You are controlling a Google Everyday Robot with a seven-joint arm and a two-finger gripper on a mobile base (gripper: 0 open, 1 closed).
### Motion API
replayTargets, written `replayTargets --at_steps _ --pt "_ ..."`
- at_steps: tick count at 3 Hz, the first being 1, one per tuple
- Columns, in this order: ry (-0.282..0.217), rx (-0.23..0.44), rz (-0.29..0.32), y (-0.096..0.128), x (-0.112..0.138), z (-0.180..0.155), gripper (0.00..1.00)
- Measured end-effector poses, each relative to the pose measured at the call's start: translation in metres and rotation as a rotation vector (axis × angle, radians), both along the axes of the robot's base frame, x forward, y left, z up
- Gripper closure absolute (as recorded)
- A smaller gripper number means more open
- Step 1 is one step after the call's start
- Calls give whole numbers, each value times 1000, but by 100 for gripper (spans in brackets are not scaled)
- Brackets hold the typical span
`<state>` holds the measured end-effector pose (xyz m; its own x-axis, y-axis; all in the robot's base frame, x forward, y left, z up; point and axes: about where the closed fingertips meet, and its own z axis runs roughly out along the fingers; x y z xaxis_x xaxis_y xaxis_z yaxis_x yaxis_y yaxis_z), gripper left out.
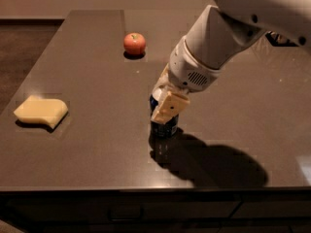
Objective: Pick pepsi can
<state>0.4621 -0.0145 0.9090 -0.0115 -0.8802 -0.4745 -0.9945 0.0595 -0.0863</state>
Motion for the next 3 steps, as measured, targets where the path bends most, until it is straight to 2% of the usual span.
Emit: replayTargets --at_steps 1,2,3 --pt "-22 30 -3 1 8 24 85" --pt "-68 82 18 5 17 90 100" --pt "-80 86 20 6 16 96 100"
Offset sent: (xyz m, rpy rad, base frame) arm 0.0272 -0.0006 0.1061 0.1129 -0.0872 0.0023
